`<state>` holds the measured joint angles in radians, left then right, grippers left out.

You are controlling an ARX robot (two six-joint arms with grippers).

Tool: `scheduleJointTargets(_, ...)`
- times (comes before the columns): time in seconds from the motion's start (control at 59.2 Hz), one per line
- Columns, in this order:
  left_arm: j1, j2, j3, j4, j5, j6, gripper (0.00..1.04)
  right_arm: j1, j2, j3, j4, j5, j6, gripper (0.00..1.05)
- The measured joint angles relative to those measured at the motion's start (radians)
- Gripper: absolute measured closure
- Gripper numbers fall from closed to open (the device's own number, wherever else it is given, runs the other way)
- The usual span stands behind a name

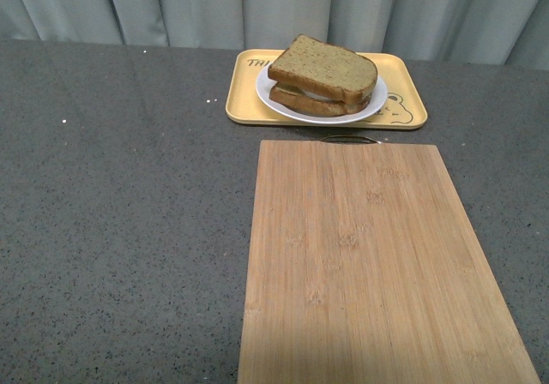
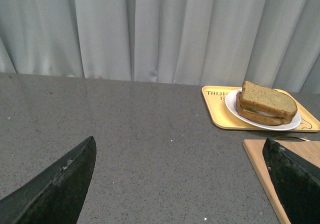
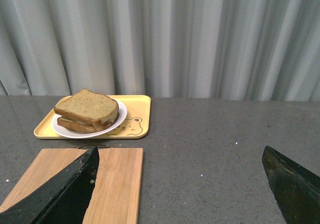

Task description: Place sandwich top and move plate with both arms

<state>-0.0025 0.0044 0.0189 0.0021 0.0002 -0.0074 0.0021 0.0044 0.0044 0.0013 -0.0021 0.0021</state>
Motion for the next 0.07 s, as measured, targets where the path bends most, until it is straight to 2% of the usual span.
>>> scheduleJointTargets(0.068,0.000,0.000,0.000,0.000,0.000,0.000,0.07,0.000,0.000,0.000,0.000,0.000,0.000,0.09)
